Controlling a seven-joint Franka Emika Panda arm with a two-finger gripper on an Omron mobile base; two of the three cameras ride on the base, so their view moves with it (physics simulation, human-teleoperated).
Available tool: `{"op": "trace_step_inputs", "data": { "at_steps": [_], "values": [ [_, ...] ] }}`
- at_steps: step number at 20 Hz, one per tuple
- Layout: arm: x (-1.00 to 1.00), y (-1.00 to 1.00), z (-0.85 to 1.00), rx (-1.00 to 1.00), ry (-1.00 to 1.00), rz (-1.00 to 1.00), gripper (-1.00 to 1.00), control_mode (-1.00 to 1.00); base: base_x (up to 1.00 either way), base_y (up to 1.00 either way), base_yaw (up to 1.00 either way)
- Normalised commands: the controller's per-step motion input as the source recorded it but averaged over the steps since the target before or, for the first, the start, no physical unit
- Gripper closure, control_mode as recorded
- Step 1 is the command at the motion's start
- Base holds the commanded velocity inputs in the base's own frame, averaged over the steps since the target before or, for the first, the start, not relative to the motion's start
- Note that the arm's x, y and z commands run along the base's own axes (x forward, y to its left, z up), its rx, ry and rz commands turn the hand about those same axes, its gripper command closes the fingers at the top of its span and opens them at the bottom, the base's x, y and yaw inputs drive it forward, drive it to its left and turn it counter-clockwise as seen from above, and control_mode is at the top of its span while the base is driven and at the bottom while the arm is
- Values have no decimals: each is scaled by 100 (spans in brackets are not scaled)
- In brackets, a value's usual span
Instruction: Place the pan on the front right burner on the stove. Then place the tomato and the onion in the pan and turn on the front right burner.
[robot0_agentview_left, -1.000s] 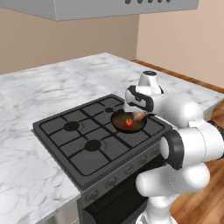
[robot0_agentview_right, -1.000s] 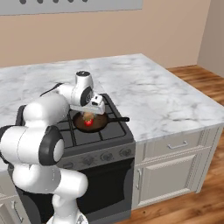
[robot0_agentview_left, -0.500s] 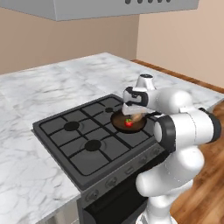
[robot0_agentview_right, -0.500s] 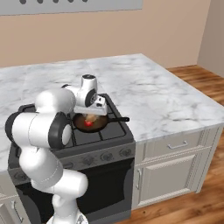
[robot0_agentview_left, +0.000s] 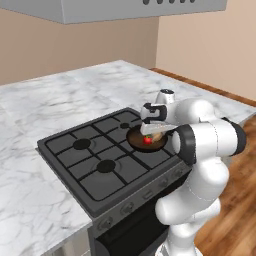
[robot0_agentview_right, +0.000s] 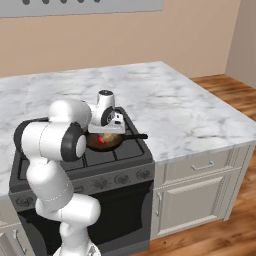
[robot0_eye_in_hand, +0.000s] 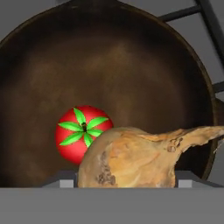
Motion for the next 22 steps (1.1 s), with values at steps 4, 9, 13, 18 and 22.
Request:
{"op": "trace_step_inputs", "data": {
  "at_steps": [4,9,13,18,22],
  "values": [
    [34,-1,-26,0,0,5,100,-100,0,0,0],
    [3,1,-35,-1,0,4,100,-100,0,0,0],
    [-6,13,-40,-6,0,3,100,-100,0,0,0],
    [-2,21,-34,-8,0,3,-100,-100,0,0,0],
    [-1,1,-25,-1,0,2,-100,-100,0,0,0]
  ]
}}
